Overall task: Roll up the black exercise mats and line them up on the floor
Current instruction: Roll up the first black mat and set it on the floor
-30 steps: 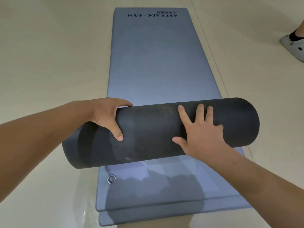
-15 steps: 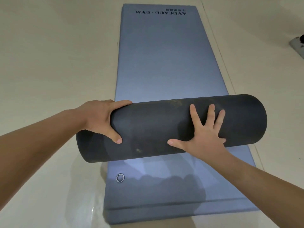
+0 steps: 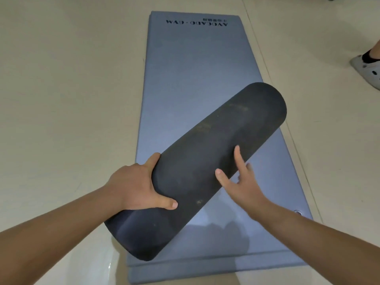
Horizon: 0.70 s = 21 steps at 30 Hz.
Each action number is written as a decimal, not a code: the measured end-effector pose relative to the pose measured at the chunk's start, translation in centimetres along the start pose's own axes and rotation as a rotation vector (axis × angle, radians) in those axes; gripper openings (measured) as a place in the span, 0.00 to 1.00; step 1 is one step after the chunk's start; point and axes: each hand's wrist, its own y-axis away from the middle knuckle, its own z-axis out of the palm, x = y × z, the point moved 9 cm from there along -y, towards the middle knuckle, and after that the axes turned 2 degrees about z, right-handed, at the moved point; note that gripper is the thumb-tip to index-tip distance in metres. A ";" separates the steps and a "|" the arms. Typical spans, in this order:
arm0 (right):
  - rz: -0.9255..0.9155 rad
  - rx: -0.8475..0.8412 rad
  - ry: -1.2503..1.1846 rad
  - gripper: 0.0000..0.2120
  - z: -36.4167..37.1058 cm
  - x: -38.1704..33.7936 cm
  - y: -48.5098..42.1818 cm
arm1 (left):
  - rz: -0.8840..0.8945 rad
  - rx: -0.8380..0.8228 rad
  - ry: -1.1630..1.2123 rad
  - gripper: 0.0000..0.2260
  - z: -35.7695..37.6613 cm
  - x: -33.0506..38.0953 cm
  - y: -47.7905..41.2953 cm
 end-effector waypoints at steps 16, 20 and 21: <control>-0.002 -0.147 0.005 0.53 1.9 -5.6 0.1 | -0.025 -0.159 0.690 0.29 4.2 -1.4 2.3; -0.093 -0.194 0.241 0.51 4.1 -5.9 2.1 | -0.058 -0.068 0.811 0.28 5.3 -2.7 1.8; -0.106 -0.205 0.322 0.52 4.8 -5.8 2.7 | -0.063 -0.056 0.850 0.29 5.7 -3.1 1.5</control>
